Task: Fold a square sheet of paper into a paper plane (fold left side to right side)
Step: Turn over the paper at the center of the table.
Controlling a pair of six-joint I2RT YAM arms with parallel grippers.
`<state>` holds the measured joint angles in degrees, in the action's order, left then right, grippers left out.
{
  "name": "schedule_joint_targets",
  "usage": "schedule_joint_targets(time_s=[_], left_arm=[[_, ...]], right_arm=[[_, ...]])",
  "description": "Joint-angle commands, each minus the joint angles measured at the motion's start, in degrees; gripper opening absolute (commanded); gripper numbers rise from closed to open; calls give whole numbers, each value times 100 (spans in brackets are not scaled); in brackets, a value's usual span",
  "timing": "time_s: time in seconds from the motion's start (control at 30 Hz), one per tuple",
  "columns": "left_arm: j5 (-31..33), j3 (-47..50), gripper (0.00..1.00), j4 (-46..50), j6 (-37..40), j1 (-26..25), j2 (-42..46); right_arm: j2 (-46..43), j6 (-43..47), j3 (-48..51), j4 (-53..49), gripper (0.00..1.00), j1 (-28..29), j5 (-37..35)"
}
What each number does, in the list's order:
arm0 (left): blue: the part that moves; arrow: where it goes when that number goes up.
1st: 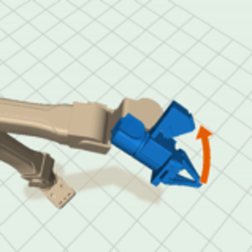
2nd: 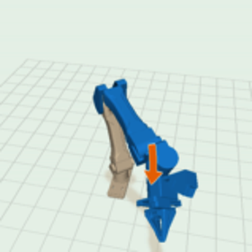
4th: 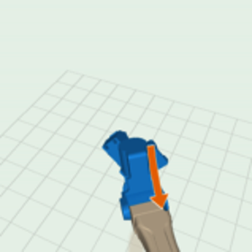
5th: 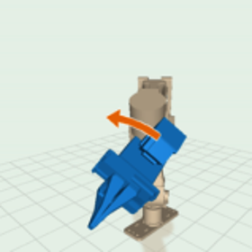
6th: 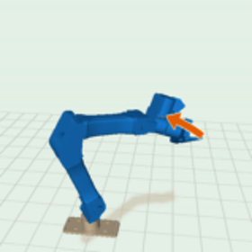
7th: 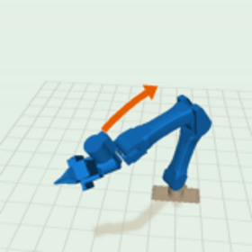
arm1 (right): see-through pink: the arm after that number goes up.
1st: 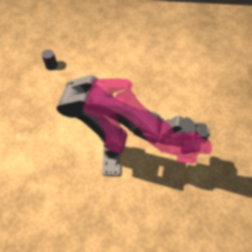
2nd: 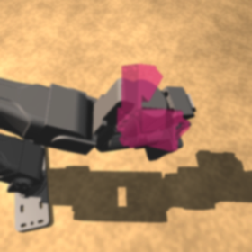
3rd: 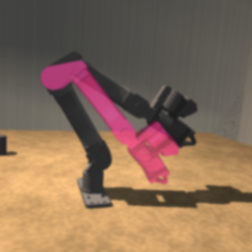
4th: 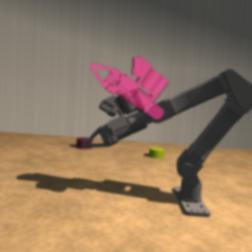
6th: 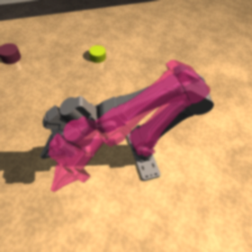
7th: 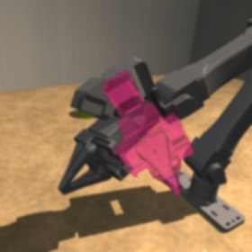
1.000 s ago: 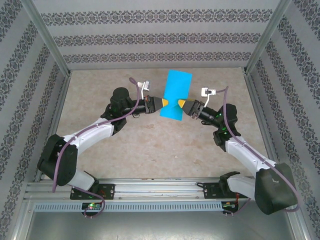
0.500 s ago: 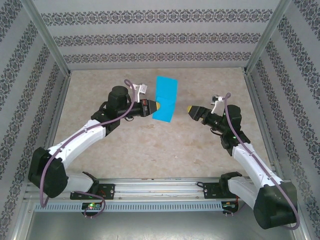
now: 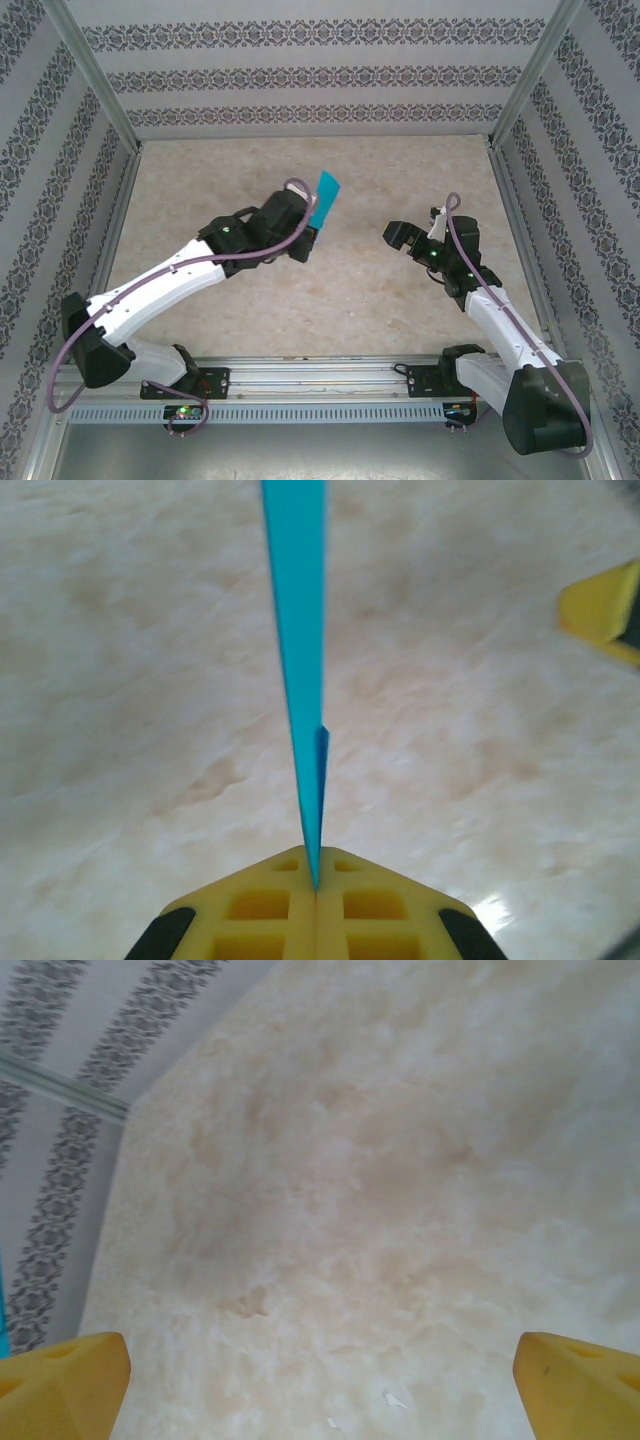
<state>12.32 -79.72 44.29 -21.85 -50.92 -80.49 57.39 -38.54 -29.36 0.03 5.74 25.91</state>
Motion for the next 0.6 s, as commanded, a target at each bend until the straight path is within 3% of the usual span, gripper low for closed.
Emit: schedule_joint_targets(time_s=[0.0, 0.07, 0.17, 0.57], left_arm=[[2544, -570, 0, 2132, -580, -554, -620], [3157, -901, 0, 2986, -1173, -843, -1129], [3382, -1217, 0, 3671, -1934, -1100, -1693], [3262, -2192, 0, 3619, -4146, -1063, -2997]], right_arm=[[109, 102, -324, -754, 98, -48, -549], [167, 60, -440, -975, 98, -52, -756], [229, 16, -518, -1172, 98, -48, -952], [-25, -189, -292, -1496, 98, -57, -1753]])
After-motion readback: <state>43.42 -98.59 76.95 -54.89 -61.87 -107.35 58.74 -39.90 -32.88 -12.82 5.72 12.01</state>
